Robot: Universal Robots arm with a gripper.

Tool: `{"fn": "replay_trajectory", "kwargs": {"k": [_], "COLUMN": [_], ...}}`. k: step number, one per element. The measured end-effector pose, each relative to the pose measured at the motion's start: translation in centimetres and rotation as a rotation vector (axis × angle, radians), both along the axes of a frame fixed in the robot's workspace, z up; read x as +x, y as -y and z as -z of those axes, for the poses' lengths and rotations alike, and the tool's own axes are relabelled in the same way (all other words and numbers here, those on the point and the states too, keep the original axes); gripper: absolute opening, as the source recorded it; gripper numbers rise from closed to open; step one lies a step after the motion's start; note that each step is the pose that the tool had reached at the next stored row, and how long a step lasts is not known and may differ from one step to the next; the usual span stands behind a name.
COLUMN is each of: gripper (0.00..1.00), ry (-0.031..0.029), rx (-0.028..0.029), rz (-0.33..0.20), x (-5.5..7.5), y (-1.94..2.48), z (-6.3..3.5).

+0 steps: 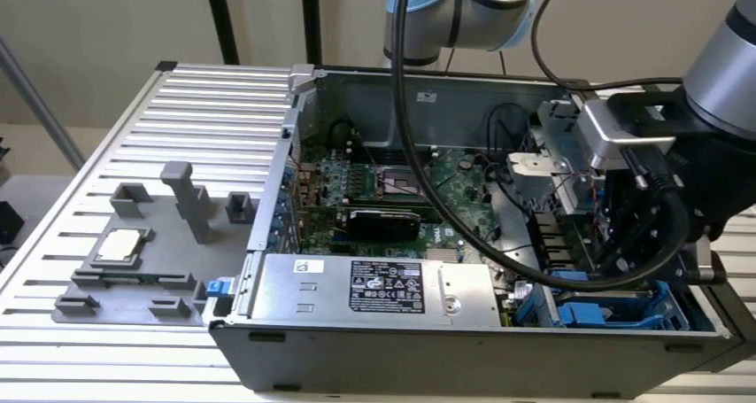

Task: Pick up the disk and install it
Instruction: 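Insert the second disk wire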

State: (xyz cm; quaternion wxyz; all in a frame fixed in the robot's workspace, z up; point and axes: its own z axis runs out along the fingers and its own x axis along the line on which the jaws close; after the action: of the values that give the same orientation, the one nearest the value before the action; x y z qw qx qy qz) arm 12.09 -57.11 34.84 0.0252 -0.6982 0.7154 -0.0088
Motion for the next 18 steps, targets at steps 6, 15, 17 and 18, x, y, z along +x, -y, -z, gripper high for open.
{"fn": "replay_trajectory", "kwargs": {"k": [6, 15, 17, 18], "gripper": [0.0, 0.0, 0.0, 0.0], "ry": [0.0078, 0.0081, 0.0082, 0.0083], "rx": [0.0069, 0.0084, 0.0081, 0.0079], "rz": [0.0, 0.0, 0.0, 0.0], "x": [0.01, 0.21, 0.22, 0.22], "y": [0.03, 0.17, 0.21, 0.22], "z": [0.33, 0.48, 0.59, 0.67]}}
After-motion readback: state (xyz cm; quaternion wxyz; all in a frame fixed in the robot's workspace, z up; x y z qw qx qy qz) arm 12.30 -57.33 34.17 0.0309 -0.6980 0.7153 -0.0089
